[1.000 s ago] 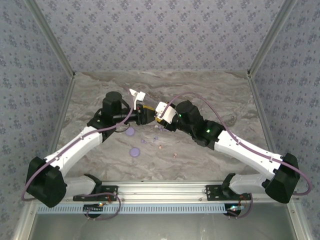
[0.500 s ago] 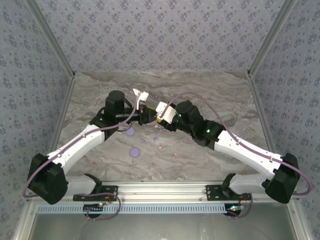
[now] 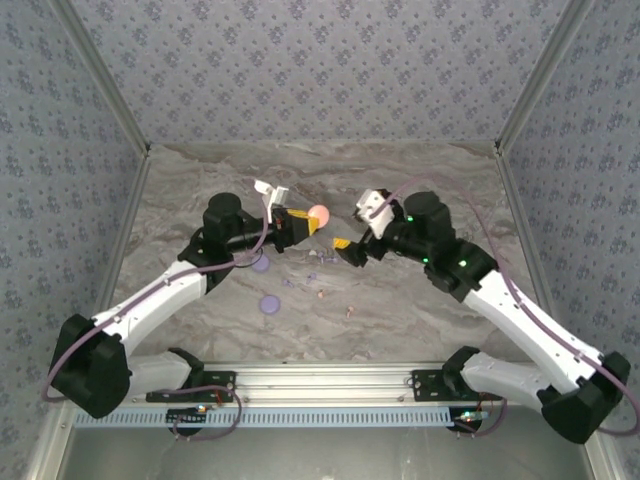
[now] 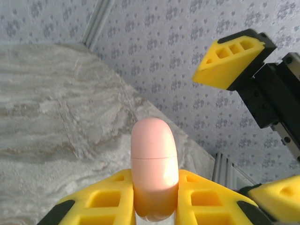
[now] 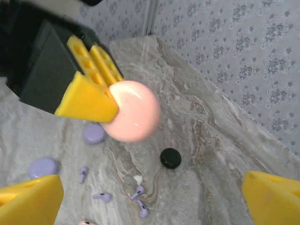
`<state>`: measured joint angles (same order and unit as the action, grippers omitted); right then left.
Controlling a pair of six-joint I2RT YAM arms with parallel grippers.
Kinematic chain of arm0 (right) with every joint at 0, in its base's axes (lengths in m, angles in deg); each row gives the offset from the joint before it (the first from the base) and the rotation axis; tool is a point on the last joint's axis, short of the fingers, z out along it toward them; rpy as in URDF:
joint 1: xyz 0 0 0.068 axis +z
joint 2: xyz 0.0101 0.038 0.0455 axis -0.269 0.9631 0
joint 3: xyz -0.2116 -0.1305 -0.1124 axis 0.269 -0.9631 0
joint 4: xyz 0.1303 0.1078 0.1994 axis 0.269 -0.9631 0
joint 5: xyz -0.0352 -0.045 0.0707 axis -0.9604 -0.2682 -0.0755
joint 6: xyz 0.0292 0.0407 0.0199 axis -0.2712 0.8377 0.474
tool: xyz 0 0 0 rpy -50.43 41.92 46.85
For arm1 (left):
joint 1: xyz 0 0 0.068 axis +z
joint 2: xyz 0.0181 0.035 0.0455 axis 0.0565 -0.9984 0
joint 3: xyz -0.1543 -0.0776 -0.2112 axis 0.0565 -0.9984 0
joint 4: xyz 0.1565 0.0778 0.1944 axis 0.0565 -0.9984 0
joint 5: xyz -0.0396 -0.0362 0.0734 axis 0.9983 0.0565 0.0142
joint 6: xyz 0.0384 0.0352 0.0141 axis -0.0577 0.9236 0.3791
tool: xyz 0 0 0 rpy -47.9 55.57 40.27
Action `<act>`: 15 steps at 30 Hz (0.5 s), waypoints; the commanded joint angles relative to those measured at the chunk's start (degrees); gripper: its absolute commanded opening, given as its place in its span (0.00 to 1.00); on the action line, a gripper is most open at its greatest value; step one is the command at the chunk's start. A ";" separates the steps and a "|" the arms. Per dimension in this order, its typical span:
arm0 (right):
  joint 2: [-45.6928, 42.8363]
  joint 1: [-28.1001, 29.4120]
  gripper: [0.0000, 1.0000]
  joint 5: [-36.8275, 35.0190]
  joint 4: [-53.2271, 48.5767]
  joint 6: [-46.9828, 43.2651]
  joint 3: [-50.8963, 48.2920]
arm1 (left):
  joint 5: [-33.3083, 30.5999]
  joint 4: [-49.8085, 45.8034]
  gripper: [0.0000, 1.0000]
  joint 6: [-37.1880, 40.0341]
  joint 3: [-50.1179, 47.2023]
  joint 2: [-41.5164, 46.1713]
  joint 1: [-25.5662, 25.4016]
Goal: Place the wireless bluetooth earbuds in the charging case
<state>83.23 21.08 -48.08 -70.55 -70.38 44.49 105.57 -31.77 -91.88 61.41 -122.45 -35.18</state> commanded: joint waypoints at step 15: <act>3.39 -7.90 1.00 18.23 14.40 22.02 0.17 | -1.47 21.09 0.00 4.03 -4.98 3.67 -2.28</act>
<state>85.18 13.39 -32.03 -57.90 -50.42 41.83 104.08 -13.69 -89.90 56.58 -120.17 -36.82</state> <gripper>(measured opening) 0.999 0.181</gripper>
